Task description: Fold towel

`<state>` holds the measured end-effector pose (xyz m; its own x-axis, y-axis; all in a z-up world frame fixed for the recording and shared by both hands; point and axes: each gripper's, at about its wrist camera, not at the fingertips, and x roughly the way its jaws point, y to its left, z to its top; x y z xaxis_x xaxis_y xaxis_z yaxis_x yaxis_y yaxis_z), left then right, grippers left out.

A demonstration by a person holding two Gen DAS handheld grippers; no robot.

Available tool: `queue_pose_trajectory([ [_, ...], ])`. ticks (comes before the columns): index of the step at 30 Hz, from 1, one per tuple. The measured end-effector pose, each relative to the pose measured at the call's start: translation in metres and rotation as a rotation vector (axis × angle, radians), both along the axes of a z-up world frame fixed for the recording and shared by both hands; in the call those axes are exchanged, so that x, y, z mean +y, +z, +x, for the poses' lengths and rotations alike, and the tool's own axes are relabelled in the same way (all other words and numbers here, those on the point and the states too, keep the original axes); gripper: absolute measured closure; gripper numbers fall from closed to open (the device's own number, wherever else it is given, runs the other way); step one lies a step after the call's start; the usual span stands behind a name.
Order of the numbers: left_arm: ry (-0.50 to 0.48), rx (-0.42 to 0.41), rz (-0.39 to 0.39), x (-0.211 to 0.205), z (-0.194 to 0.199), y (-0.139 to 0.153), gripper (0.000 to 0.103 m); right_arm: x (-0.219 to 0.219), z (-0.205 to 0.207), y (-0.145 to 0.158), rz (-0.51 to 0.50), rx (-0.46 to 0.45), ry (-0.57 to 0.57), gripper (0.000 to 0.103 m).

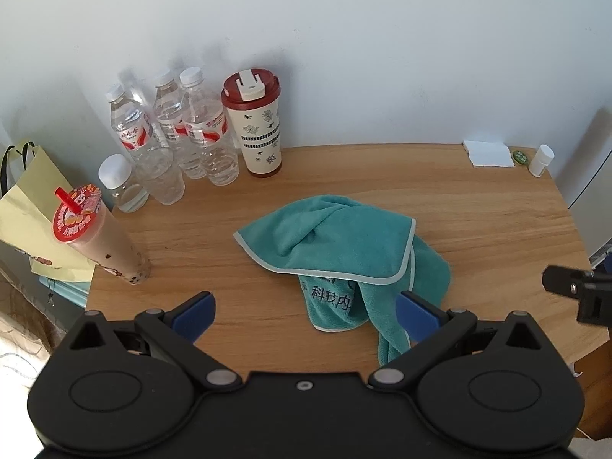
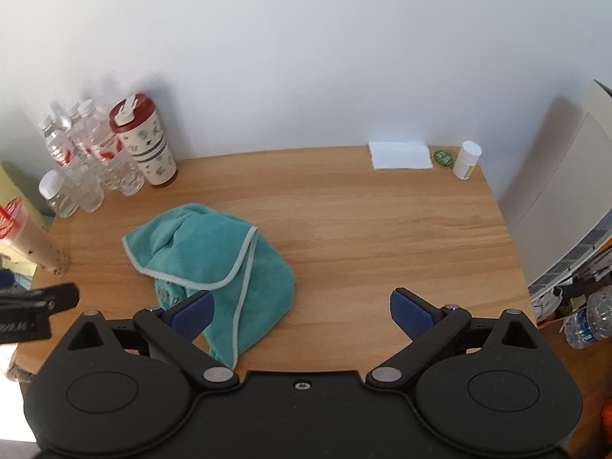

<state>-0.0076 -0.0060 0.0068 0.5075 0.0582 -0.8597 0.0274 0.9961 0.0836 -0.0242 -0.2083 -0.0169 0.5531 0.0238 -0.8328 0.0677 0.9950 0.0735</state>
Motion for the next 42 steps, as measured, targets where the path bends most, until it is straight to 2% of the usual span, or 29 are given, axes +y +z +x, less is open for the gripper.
queue_pose_trajectory([
  [10,0.017,0.014,-0.006,-0.001,0.004,0.003,0.0,0.0,0.013,-0.004,-0.002,0.024,0.004,0.002],
  [33,0.053,0.055,-0.008,0.003,0.009,-0.004,0.0,0.006,0.008,-0.008,-0.026,0.021,0.029,0.002],
  [42,0.07,0.09,-0.015,0.008,0.016,-0.01,0.0,-0.001,0.009,-0.011,0.001,0.03,0.002,0.002],
])
